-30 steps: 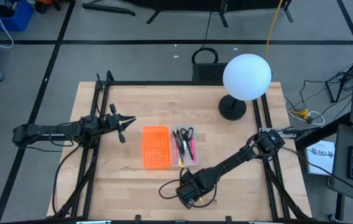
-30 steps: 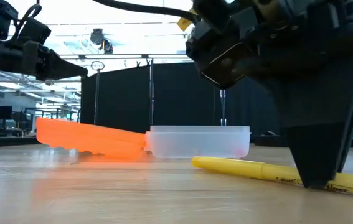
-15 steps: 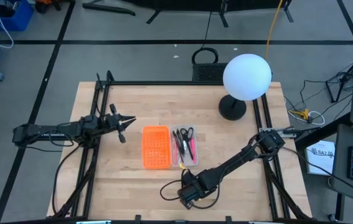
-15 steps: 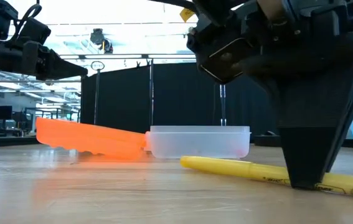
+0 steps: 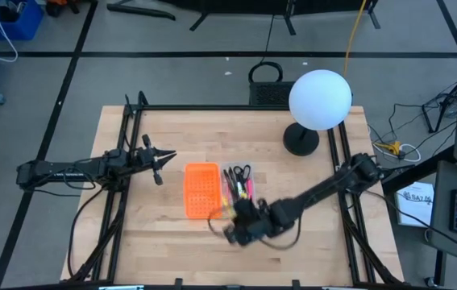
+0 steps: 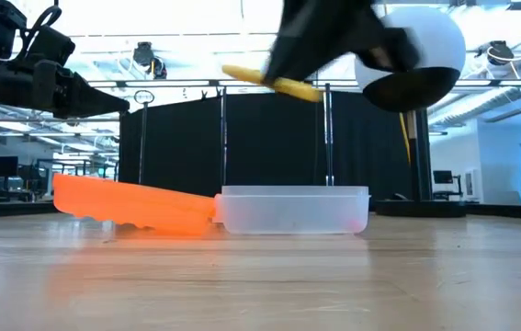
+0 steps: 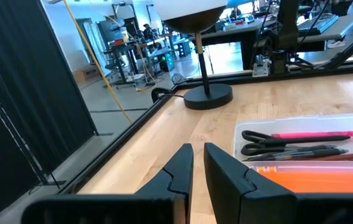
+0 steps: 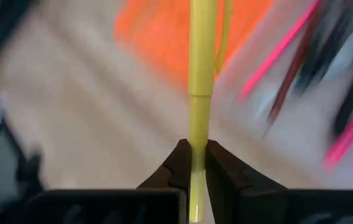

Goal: Pick & place school supplies into a supply box
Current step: Put the yellow pen into the supply box, then return to Home Position

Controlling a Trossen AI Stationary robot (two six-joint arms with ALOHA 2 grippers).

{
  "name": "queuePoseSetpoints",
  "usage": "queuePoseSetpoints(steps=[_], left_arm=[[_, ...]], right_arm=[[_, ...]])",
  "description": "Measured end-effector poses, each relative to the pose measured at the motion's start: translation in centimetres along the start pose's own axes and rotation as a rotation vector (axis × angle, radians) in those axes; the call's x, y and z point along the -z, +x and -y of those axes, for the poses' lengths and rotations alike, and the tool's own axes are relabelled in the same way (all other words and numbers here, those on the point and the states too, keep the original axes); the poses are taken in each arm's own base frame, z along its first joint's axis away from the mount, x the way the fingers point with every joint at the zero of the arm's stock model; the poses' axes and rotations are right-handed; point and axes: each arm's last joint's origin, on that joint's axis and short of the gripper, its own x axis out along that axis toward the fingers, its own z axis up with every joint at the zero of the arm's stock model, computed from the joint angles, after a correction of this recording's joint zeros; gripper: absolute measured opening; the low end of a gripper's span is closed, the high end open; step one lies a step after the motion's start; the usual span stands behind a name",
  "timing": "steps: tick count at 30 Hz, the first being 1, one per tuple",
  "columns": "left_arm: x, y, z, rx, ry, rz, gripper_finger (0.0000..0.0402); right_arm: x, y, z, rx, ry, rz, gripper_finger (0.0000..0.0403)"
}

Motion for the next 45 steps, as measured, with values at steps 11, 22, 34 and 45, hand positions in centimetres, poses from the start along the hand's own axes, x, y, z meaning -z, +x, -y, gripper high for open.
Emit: queuePoseSetpoints(steps=[11,22,34,45], left_arm=[[0.0,0.0,0.0,0.000,0.004,0.000,0.0049],[-0.1,0.0,0.0,-0.001,0.004,0.006,0.0049],[-0.3,0.0,-0.1,-0.004,-0.025,0.029,0.0049],[-0.3,0.0,0.0,-0.001,-0.020,0.028,0.0049]], right_arm=[[-7.9,4.2,6.2,0.147,0.132,-0.057,0.0019],[-7.1,9.2,12.5,0.050,0.286,-0.194,0.0020],[-7.4,7.6,12.2,0.026,0.277,-0.192,0.0164],[-8.3,-1.7,9.5,-0.141,-0.043,0.070,0.0150]])
